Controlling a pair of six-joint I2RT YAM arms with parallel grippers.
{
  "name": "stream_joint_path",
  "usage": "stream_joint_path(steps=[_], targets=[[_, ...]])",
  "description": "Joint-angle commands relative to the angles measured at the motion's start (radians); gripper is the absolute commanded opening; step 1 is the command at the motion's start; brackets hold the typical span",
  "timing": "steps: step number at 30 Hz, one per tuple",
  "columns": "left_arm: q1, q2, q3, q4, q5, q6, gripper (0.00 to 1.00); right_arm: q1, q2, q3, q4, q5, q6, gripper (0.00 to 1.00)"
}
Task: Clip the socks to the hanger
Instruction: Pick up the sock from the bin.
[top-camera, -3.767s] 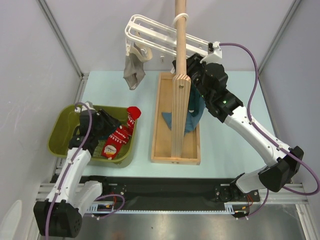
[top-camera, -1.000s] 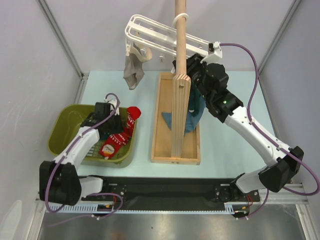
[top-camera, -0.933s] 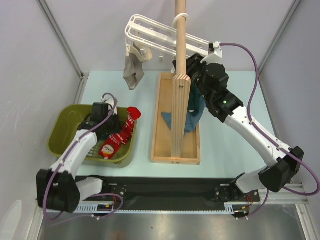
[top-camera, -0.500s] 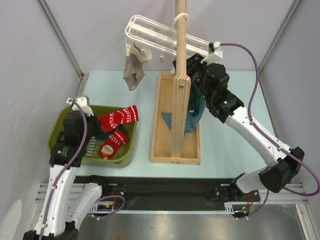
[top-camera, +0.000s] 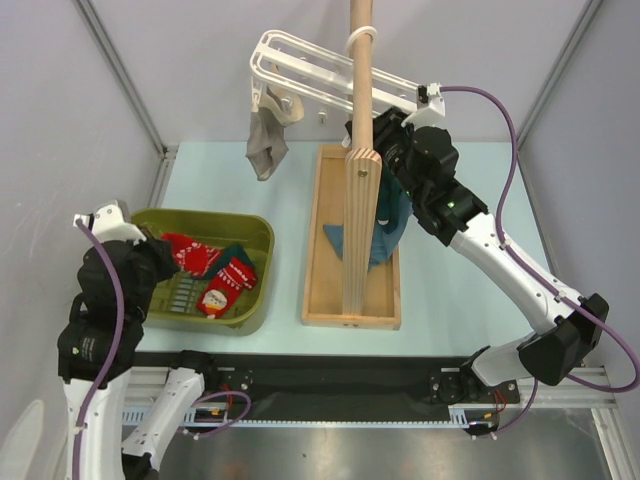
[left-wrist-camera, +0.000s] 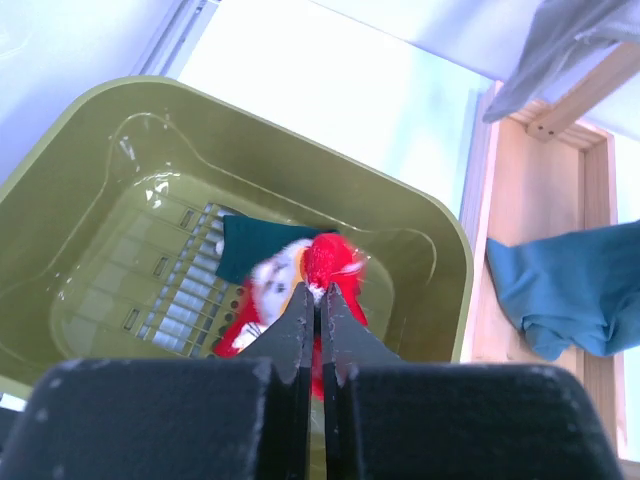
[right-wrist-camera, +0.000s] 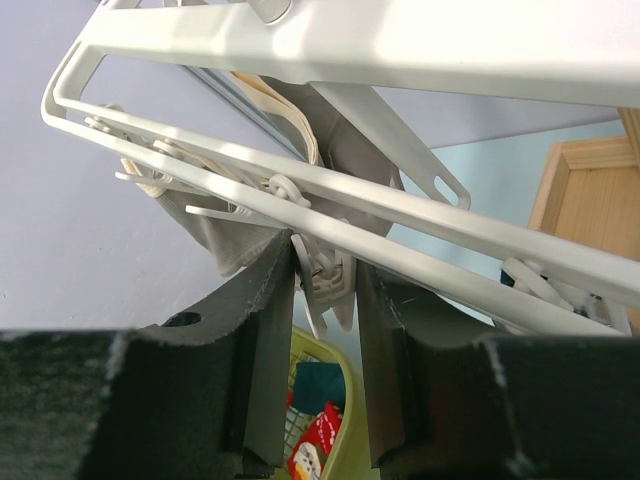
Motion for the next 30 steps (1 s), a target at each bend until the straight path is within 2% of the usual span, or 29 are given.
stream_joint_path(steps=[1,5,10,13,18,21,24,30], targets=[[-0.001,0.01,0.027,-0.026,-0.041,-0.042,0.0,0.003,-0.024,0.005,-0.008,-0.016,-0.024,0.0],[-0.001,0.046,-0.014,-0.006,0.097,-0.125,0.0,0.003,-0.028,0.0,-0.008,-0.016,-0.027,0.0],[-0.001,0.129,-0.054,0.069,0.293,-0.325,0.0,0.003,-0.028,-0.006,-0.003,-0.041,-0.041,0.0],[-0.007,0.177,-0.03,0.105,0.347,-0.463,0.0,0.003,-0.028,-0.007,0.007,-0.068,-0.064,0.0],[-0.068,0.224,0.047,0.175,0.342,-0.681,0.0,-0.002,-0.031,-0.024,0.035,-0.108,-0.073,0.0],[-0.151,0.276,0.103,0.188,0.289,-0.784,0.0,-0.003,-0.025,-0.027,0.044,-0.125,-0.08,0.0],[-0.235,0.364,0.162,0.209,0.287,-0.821,0.0,-0.005,-0.023,-0.026,0.043,-0.133,-0.083,0.0],[-0.277,0.528,0.281,0.272,0.324,-0.893,0.0,-0.008,-0.028,-0.033,0.066,-0.15,-0.106,0.0]])
